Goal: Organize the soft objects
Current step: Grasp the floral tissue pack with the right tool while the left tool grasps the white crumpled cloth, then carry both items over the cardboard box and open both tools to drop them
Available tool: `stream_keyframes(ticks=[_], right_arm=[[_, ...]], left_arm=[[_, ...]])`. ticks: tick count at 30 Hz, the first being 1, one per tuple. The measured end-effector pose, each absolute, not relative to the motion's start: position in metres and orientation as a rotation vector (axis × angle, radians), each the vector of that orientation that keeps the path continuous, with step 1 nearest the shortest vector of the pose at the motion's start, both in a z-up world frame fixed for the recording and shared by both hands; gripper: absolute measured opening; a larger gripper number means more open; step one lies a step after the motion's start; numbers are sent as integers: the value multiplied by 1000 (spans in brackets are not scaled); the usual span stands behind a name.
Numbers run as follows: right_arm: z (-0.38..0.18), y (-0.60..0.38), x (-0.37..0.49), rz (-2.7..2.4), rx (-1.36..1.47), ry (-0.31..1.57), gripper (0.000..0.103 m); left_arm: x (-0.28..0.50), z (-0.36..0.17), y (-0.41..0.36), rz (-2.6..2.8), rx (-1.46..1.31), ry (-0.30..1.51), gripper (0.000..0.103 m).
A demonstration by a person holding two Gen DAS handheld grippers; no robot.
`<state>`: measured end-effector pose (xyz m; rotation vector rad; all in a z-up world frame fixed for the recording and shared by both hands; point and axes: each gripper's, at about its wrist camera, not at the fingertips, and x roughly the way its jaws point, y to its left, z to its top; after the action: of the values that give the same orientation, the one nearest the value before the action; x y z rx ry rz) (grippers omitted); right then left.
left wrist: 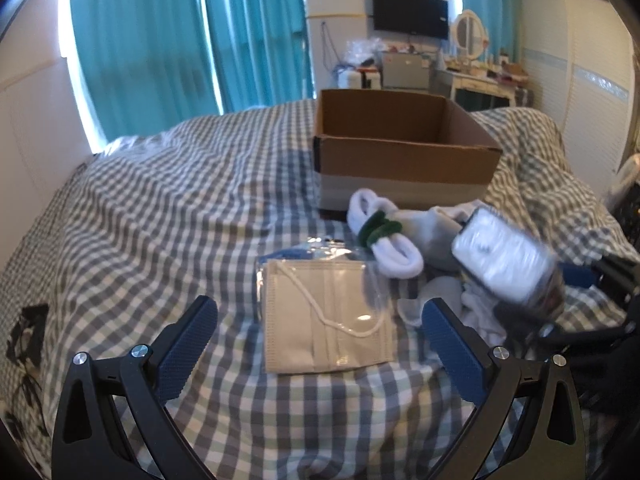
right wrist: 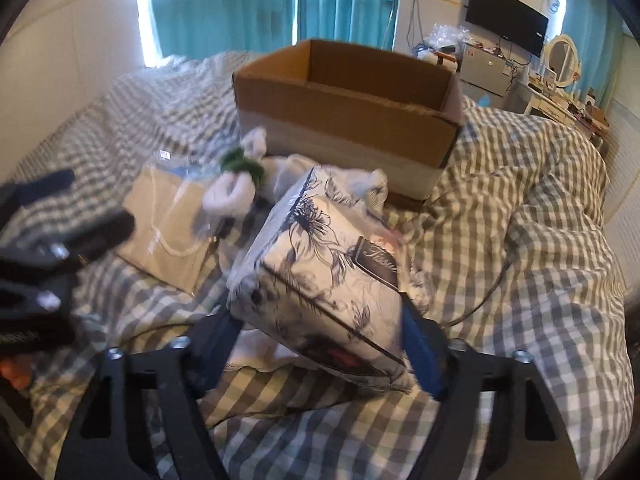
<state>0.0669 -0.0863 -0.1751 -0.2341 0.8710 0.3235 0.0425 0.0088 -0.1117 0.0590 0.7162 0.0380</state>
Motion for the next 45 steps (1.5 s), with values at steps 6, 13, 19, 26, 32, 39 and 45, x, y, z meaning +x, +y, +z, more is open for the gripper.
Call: stream_keyframes(ticks=[6, 13, 19, 26, 32, 39, 45], right_arm=[[-142, -111, 62, 341, -144, 806, 51], [-114, -144, 55, 291, -97, 711, 49], [-127, -159, 66, 255, -48, 754, 49], [-132, -169, 68, 259, -8, 765, 49], [-128, -167, 63, 260, -16, 751, 49], [-107, -160, 45, 272, -16, 705, 49], [-88, -156, 30, 281, -24, 659, 49]], left_arm=[[49, -112, -8, -21, -1, 730, 103], [57, -137, -47, -100, 15, 810, 102], [62, -161, -63, -178, -4, 915, 58], [55, -164, -68, -218, -11, 934, 18], [39, -147, -63, -175, 2, 893, 10], [21, -108, -50, -140, -12, 788, 7], [16, -72, -42, -97, -14, 713, 7]])
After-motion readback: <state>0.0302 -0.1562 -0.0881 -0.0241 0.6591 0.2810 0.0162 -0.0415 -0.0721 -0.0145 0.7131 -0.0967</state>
